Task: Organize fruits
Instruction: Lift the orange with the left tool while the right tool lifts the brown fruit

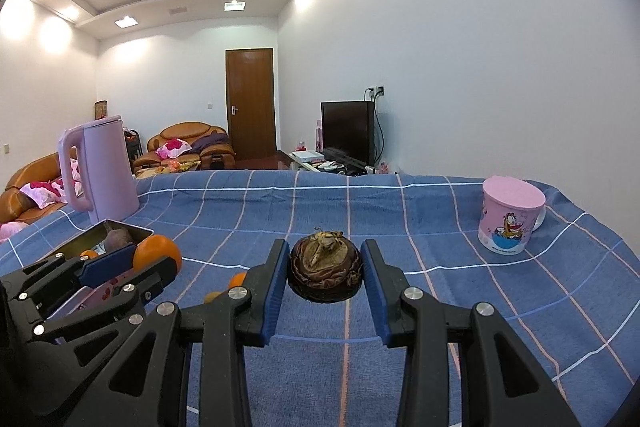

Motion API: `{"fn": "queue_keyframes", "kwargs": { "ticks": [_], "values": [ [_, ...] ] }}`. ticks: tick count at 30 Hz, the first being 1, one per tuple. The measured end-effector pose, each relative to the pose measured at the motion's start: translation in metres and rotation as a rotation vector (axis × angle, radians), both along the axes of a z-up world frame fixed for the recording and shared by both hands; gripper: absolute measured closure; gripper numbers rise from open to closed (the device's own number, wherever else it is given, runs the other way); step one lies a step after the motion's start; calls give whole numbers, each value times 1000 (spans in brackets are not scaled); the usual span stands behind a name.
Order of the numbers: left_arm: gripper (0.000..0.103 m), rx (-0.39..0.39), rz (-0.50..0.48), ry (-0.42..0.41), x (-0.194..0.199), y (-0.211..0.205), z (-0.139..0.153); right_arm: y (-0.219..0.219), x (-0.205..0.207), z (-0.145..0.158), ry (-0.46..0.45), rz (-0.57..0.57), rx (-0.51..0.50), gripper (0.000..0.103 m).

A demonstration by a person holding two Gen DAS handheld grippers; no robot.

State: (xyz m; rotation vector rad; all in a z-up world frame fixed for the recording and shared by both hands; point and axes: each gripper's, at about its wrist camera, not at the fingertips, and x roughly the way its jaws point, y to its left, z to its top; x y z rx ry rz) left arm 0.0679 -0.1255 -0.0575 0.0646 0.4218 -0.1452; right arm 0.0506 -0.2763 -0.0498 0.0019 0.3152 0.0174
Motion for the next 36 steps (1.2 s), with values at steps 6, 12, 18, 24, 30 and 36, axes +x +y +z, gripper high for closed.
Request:
{"fn": "queue_keyframes", "kwargs": {
  "ticks": [6, 12, 18, 24, 30, 36],
  "values": [
    [67, 6, 10, -25, -4, 1, 2, 1, -4, 1, -17, -1, -8, 64],
    [67, 4, 28, -45, -6, 5, 3, 2, -9, 3, -35, -4, -11, 64],
    [67, 17, 50, -77, -12, 9, 4, 4, -17, 6, -75, -2, -20, 64],
    [67, 28, 64, -87, -16, 14, 5, 7, -24, 8, -108, 0, -34, 64],
    [67, 25, 76, -80, -17, 24, 5, 12, -25, 8, -105, 11, -37, 64],
    [67, 22, 96, -71, -18, 38, 5, 22, -21, 7, -99, 39, -48, 64]
  ]
}}
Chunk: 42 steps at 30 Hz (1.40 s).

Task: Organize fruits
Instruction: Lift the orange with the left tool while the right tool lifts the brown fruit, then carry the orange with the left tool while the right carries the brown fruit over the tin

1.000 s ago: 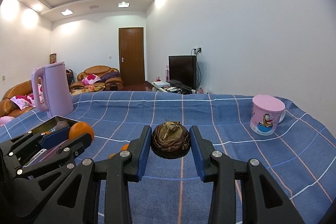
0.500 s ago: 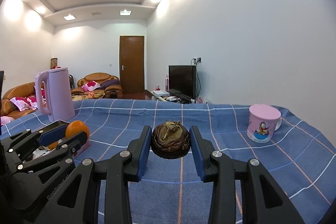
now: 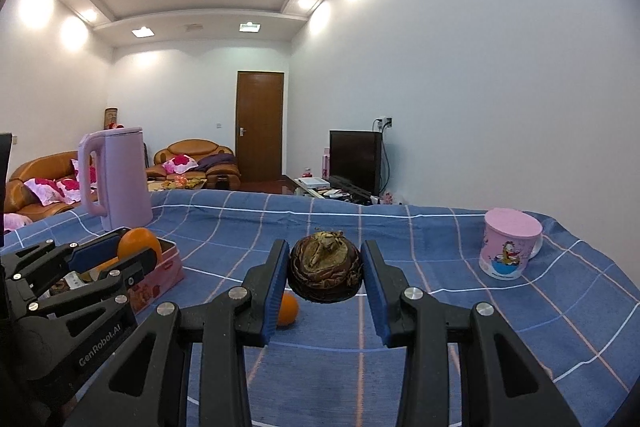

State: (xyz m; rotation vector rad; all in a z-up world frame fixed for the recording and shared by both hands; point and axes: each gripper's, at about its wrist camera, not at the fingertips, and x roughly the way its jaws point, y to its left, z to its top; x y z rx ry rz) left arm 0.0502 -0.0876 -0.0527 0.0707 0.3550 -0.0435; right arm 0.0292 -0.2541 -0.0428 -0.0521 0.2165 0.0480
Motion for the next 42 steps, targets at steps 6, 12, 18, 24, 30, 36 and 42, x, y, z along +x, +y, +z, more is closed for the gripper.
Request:
{"fn": "queue_keyframes", "kwargs": {
  "ticks": [6, 12, 18, 24, 30, 36, 42],
  "values": [
    [67, -11, 27, 5, 1, 18, 2, 18, 3, -1, 9, 44, -4, 64],
    [67, -16, 53, 18, 1, 35, 4, 37, 8, -2, 30, 99, 11, 64],
    [67, -20, 92, 13, 1, 55, 7, 59, 14, -1, 56, 153, 15, 64],
    [67, -26, 165, 18, 5, 88, 8, 84, 19, -1, 70, 217, 5, 64],
    [67, -35, 244, 34, 9, 126, 5, 112, 23, 1, 69, 275, -10, 64],
    [67, -42, 300, 52, 12, 150, 2, 136, 29, 0, 77, 322, -18, 64],
    [67, -43, 319, 67, 14, 163, -1, 159, 32, -1, 87, 365, -37, 64]
  ]
}}
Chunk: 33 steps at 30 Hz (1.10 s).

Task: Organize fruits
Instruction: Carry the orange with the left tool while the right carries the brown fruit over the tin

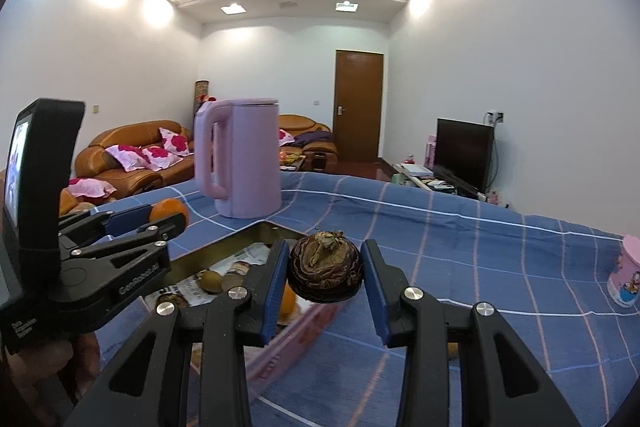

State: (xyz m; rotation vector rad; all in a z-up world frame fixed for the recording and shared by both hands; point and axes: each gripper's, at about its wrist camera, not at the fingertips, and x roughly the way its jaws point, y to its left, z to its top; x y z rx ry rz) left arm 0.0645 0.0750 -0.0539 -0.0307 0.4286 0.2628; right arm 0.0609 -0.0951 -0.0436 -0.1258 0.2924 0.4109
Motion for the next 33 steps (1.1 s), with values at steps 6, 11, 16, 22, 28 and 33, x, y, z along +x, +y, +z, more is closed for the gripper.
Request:
{"fn": "queue_keyframes", "kwargs": {
  "ticks": [6, 11, 16, 22, 28, 33],
  "values": [
    [67, 8, -7, 19, 2, 3, -3, 17, 1, -2, 9, 30, -14, 64],
    [67, 6, -11, 34, 4, 6, -5, 31, 6, -5, 31, 44, -24, 64],
    [67, -3, -18, 53, 6, 10, -8, 37, 8, -9, 54, 53, -30, 64],
    [67, -17, -37, 86, 12, 13, -13, 43, 15, -15, 99, 59, -36, 64],
    [67, -19, -45, 113, 16, 12, -19, 44, 26, -18, 150, 65, -29, 64],
    [66, -17, -52, 123, 18, 11, -20, 45, 31, -21, 179, 68, -32, 64]
  ]
}}
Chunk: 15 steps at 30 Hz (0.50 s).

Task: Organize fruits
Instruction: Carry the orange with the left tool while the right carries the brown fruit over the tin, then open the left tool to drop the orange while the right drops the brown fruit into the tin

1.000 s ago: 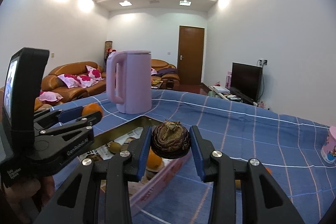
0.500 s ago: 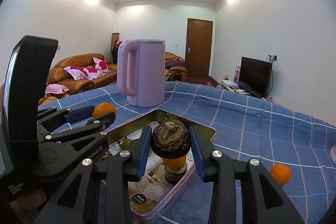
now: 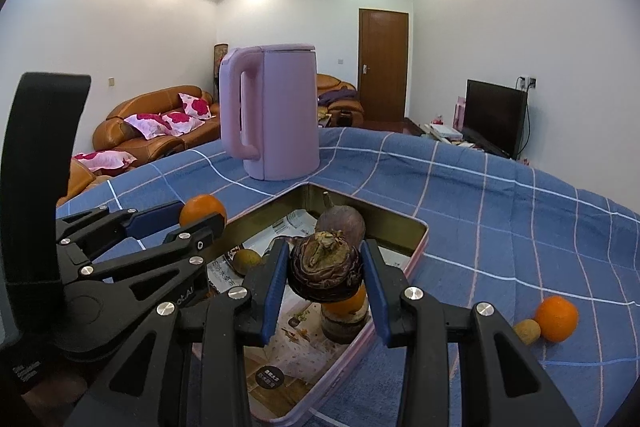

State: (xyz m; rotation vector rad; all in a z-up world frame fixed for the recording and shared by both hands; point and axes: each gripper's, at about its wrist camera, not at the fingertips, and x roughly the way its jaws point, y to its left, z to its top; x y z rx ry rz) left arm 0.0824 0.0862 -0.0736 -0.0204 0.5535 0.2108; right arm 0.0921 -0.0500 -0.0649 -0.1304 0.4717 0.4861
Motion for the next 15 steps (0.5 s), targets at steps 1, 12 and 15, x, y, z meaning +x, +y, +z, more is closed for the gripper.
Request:
{"fn": "queue_keyframes", "kwargs": {
  "ticks": [1, 12, 15],
  "values": [
    [64, 1, 1, 2, 0, 0, 0, 0, 1, -1, 4, 1, -1, 64],
    [36, -5, 47, 1, 0, 8, -1, -6, 23, -12, 145, -3, 19, 43],
    [27, -1, 55, -17, -4, 8, 1, -14, 22, -11, 137, -31, 51, 35]
  ]
}}
